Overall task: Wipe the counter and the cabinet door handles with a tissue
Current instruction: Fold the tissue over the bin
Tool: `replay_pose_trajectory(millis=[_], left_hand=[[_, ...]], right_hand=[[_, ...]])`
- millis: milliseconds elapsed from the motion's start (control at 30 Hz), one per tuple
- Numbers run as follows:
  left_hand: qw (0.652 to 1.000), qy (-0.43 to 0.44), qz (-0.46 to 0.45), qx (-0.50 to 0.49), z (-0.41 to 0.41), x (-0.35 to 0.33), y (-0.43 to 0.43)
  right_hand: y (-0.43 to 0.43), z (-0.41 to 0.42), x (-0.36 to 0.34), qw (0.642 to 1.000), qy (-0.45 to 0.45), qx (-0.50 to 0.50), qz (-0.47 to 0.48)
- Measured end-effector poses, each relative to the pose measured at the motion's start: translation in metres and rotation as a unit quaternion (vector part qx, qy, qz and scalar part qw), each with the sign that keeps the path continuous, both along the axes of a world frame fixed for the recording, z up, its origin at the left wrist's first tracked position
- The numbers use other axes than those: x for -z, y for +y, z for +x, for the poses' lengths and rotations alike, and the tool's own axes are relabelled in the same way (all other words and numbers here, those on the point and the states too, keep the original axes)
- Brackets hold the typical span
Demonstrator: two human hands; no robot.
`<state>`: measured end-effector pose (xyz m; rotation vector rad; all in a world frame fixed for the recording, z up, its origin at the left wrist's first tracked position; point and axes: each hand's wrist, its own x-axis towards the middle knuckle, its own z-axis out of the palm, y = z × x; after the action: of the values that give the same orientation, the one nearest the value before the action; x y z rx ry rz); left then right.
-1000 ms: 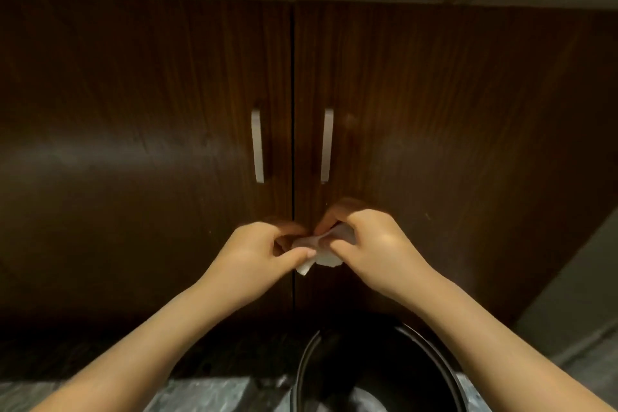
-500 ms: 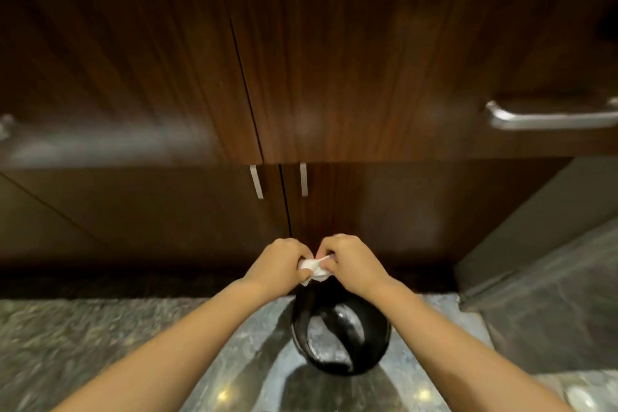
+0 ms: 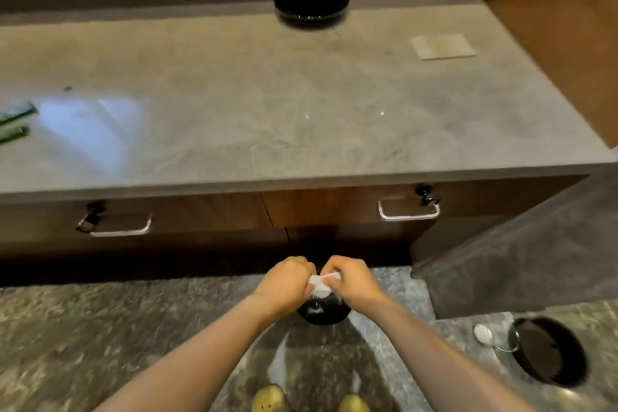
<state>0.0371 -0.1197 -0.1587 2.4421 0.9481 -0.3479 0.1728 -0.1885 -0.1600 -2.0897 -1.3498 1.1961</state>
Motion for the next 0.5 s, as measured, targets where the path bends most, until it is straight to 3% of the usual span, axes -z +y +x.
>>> replay_pose_trajectory(millis=[400,500], left_hand=[[0.996,-0.005,0.044,0.083,0.041,-0.128,0.007],[0.990,-0.102,0.061,0.075,0.051,-0.164,0.013]], right_hand=[[-0.007,0.034,-0.112,0.997,-0.011,0.040,0.069],[-0.006,0.039,-0.118,0.996,-0.002,0.060,0.072]])
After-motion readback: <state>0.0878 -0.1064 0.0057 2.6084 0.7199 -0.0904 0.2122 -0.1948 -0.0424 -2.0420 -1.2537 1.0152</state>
